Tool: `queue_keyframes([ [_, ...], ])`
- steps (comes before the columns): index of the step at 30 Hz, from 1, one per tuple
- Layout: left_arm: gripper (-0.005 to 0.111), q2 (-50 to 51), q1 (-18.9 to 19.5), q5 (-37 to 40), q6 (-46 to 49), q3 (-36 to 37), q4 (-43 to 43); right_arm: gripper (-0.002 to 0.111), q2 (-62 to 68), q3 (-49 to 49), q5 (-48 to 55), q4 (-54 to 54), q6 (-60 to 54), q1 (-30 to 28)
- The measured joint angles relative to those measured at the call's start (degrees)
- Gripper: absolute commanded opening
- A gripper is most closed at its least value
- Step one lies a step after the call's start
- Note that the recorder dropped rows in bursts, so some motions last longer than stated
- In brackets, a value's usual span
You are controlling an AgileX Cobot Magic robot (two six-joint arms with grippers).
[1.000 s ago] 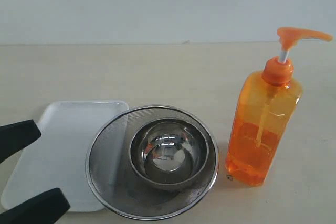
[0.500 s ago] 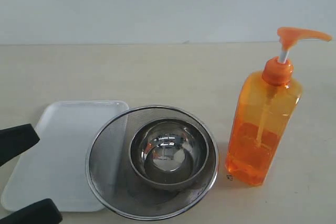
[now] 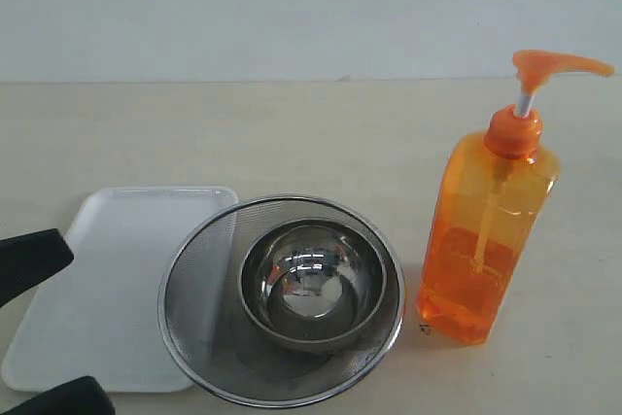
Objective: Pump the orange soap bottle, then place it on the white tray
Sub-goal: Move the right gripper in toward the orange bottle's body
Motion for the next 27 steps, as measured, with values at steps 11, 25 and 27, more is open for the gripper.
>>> queue_keyframes([
  [11, 0.110, 0.00, 0.00, -1.19, 0.39, 0.00, 0.00, 0.000, 9.86, -2.08, -8.31, -30.45, 26.38, 0.00],
  [25, 0.110, 0.00, 0.00, -1.05, 0.48, 0.00, 0.00, 0.000, 9.86, 7.23, -11.73, -28.26, 27.09, 0.00],
  [27, 0.110, 0.00, 0.00, -1.05, 0.48, 0.00, 0.00, 0.000, 9.86, 7.23, -10.53, -26.53, 26.56, 0.00],
])
